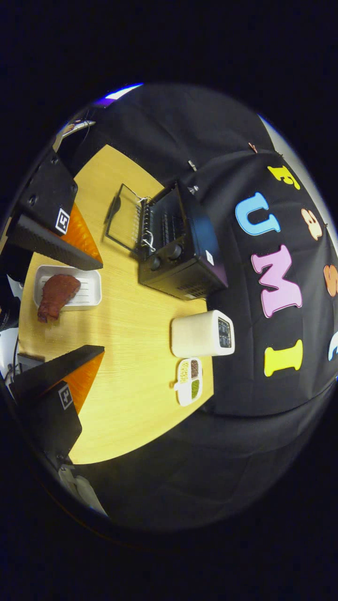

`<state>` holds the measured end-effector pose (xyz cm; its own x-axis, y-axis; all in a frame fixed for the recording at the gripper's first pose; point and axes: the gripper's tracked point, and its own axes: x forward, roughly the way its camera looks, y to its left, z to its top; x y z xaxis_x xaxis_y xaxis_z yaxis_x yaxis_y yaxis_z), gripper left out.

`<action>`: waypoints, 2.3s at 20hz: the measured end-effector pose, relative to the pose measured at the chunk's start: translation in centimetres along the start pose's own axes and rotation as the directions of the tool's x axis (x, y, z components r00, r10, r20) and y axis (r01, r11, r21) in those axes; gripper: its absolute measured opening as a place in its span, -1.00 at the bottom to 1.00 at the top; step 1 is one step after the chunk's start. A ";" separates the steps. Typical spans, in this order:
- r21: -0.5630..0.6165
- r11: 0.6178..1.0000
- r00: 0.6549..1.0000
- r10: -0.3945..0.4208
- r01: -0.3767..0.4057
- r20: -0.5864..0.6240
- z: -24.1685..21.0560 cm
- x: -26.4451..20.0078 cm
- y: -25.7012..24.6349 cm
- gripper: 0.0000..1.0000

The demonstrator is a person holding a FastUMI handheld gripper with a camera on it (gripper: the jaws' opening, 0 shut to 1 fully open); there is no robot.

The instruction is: Open the toaster oven, put the food inside, and close the toaster oven door.

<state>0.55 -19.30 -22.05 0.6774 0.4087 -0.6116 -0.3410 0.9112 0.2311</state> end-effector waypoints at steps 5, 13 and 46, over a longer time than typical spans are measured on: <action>0.088 0.994 0.989 0.072 -0.061 -0.126 -3.7 0.7 -1.0 0.94; 0.188 0.979 0.955 0.131 -0.082 -0.267 -9.2 2.5 -0.8 0.75; 0.324 0.939 0.963 0.189 -0.119 -0.193 -1.0 -0.9 10.2 -0.69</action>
<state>-4.15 -10.46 -19.94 0.4623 0.5554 -0.6912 -0.1899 0.8234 0.5347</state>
